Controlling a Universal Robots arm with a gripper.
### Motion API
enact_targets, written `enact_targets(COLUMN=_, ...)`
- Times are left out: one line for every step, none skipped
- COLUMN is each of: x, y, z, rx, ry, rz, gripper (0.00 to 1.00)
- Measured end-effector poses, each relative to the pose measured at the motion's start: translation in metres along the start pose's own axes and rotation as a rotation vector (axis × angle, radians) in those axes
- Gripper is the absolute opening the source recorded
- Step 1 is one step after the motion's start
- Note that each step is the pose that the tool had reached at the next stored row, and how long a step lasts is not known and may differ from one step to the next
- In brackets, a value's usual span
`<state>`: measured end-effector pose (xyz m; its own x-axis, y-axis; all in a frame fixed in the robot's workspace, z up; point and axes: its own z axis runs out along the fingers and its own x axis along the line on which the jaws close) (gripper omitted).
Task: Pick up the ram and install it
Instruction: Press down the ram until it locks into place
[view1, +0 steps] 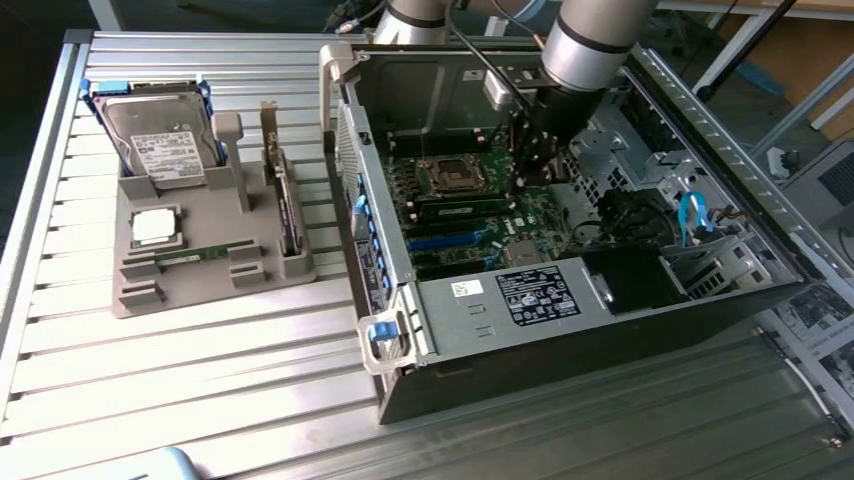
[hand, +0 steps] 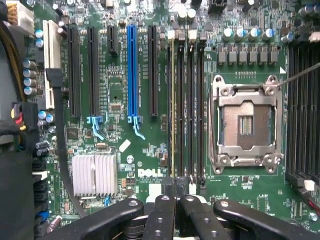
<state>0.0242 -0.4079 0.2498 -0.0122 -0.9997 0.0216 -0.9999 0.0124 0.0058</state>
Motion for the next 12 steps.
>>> enact_targets(x=0.0, y=0.0058, z=0.0, rx=0.0006, ry=0.0, rz=0.0, gripper=0.11)
enact_targets(x=0.0, y=0.0133, z=0.0001, rx=0.0014, ry=0.0, rz=0.0, gripper=0.11)
enact_targets(x=0.0, y=0.0219, z=0.0001, rx=0.0025, ry=0.0, rz=0.0, gripper=0.11)
enact_targets(x=0.0, y=0.0289, z=0.0002, rx=0.0034, ry=0.0, rz=0.0, gripper=0.11)
enact_targets(x=0.0, y=0.0378, z=0.0002, rx=0.0046, ry=0.0001, rz=0.0, gripper=0.11)
enact_targets(x=0.001, y=0.0457, z=0.0004, rx=0.0056, ry=-0.0001, rz=0.0, gripper=0.11)
enact_targets(x=0.001, y=0.052, z=0.0004, rx=0.0063, ry=-0.0001, rz=0.0, gripper=0.11)
enact_targets(x=0.001, y=0.056, z=0.0005, rx=0.0068, ry=-0.0001, rz=0.0, gripper=0.11)
enact_targets(x=0.001, y=0.06, z=0.0005, rx=0.0072, ry=0.0, rz=0.0, gripper=0.11)
enact_targets(x=0.001, y=0.064, z=0.0006, rx=0.0076, ry=-0.0001, rz=0.0, gripper=0.11)
enact_targets(x=0.001, y=0.0681, z=0.0007, rx=0.0079, ry=-0.0002, rz=0.0, gripper=0.11)
enact_targets(x=0.001, y=0.072, z=0.0008, rx=0.0082, ry=-0.0001, rz=0.0, gripper=0.11)
